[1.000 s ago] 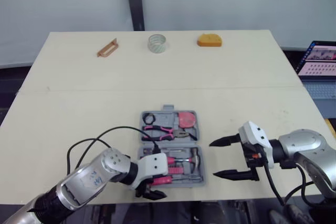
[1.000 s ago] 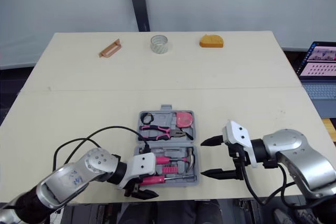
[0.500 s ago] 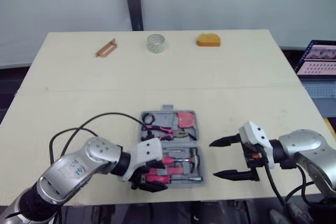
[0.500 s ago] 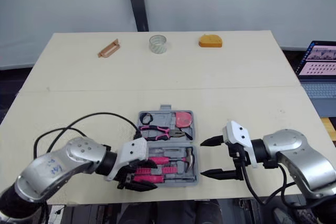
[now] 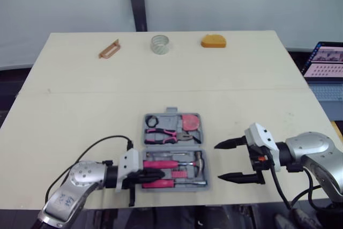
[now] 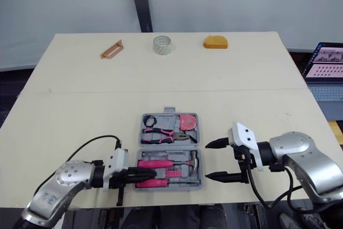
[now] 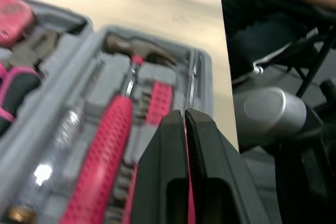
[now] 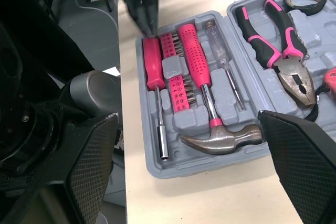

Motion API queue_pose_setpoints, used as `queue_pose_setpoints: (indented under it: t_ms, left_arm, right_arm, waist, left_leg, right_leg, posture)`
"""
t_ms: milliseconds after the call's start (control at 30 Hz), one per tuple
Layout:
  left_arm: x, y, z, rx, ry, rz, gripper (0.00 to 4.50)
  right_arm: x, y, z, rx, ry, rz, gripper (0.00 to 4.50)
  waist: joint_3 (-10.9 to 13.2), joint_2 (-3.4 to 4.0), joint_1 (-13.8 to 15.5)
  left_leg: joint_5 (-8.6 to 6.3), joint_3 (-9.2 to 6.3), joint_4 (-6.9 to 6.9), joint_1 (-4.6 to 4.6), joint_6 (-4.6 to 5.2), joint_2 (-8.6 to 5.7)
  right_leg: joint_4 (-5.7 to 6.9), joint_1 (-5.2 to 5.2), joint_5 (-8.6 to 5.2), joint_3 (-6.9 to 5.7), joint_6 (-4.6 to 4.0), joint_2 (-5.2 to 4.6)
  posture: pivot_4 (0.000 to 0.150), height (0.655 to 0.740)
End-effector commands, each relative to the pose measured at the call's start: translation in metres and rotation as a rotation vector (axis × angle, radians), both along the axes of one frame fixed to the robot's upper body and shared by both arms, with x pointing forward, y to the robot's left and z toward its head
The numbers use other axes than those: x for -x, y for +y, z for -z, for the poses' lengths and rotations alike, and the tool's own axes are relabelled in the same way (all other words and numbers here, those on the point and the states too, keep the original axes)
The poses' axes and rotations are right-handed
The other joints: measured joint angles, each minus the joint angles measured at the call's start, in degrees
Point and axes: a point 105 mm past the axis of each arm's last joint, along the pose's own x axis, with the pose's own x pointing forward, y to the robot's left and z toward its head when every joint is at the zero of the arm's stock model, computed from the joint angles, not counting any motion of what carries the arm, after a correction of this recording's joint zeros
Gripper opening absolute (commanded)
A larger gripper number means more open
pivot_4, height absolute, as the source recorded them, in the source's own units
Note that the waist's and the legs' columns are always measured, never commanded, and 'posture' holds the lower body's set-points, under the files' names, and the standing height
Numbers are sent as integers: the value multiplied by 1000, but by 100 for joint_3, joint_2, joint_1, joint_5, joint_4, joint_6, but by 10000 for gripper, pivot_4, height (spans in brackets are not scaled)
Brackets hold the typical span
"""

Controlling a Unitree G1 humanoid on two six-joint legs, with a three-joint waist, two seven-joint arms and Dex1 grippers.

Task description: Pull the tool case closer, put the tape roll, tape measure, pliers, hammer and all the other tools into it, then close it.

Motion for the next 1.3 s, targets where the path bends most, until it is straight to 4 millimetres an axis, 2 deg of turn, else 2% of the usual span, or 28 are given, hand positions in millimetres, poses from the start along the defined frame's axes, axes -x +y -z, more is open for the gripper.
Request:
queue_pose_setpoints:
  t_ms: [33,433,667,900,1300]
  left_arm:
    - [5,0,3,-20,-32,36,230]
    - [11,-1,26,-94,-5,58,230]
    - [7,-4,27,-93,-8,52,230]
    - [6,-8,19,-48,-3,46,230]
    - [4,-9,31,-108,-3,42,230]
  right_arm:
    - [0,0,-8,0,-35,-4,45000]
    - [-1,0,-8,0,-40,1,45000]
    - [0,0,-9,-1,-40,4,45000]
    - [0,-1,-8,-1,-38,7,45000]
    - [0,0,-8,-1,-38,7,45000]
  waist:
    - [0,0,-10]
    - [0,0,-19]
    - [0,0,-15]
    - [0,0,-15]
    - [0,0,-15]
  left_leg:
    - [0,0,0,0,0,0]
    - [0,0,-2,1,0,0]
    - [0,0,-2,2,0,0]
    - [0,0,-2,2,0,0]
    - [0,0,-2,2,0,0]
  right_leg:
    - [0,1,0,0,0,0]
    - [0,0,1,0,1,0]
    - [0,0,1,0,1,0]
    - [0,0,1,0,2,0]
    - [0,1,1,0,2,0]
  posture:
    - [1500,7400]
    - [1500,7400]
    - [1500,7400]
    - [1500,7400]
    - [1500,7400]
